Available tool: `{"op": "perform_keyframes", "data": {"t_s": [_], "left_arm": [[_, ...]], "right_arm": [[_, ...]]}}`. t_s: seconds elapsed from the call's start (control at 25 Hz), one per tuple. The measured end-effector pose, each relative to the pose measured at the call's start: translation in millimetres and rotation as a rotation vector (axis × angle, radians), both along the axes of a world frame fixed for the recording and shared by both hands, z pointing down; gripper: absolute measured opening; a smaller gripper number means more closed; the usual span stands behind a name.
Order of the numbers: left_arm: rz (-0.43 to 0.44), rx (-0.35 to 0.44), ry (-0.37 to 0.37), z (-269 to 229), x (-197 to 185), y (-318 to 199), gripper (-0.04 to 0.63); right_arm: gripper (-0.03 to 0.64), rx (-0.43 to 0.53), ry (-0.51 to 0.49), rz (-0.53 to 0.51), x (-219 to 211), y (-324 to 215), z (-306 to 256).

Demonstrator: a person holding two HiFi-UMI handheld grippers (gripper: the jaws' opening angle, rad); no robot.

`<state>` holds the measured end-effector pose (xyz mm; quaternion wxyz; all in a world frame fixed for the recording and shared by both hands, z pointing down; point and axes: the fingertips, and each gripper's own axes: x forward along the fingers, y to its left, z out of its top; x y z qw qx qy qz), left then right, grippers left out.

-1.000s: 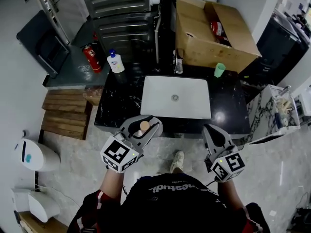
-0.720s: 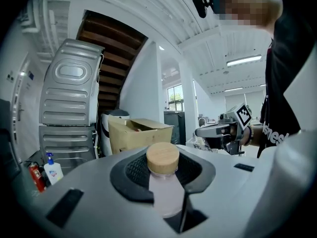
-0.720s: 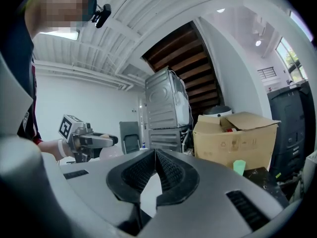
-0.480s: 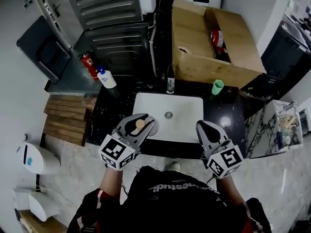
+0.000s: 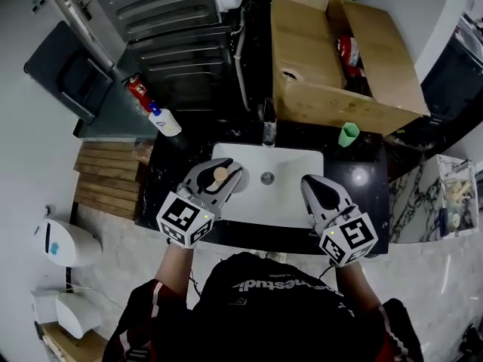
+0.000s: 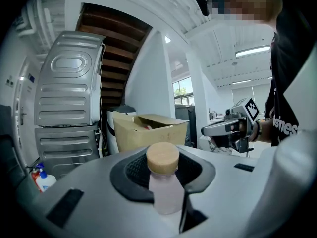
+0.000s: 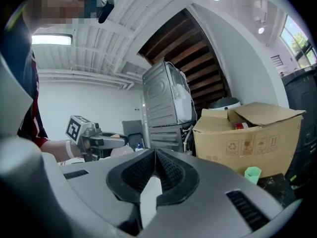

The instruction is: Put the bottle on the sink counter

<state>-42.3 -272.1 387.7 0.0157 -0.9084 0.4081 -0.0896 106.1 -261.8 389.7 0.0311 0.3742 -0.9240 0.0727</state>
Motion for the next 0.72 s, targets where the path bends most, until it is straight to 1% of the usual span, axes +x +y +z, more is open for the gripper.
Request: {"op": "perform_keyframes", "data": {"t_s": [0.12, 0.2, 0.28, 0.36, 0.56, 0.72], "left_arm": [[-0.002, 0.001, 0.009, 9, -9, -33, 0.115], [-0.007, 0.0, 0.02, 19, -15, -56, 0.115], [-0.009, -0.001, 0.029, 31, -19, -80, 0.115], [-0.007, -0.001, 0.027, 45, -22, -104, 0.115], [0.01, -0.017, 0.032, 97, -25, -168, 0.115], [0.014, -0.048, 0.011, 141, -23, -216, 0.115]], "right_arm": [[0.041, 0.001, 0.003, 0.015, -10, -24, 7], [0.041, 0.018, 0.011, 0.032, -17, -42, 14], [0.041, 0.056, 0.045, 0.054, -24, -60, 21], [0.041, 0.069, 0.068, 0.077, -29, -78, 32], [0.041, 0.012, 0.087, 0.111, -38, -107, 60], [0.041, -0.026, 0.114, 0.13, -40, -116, 76]]}}
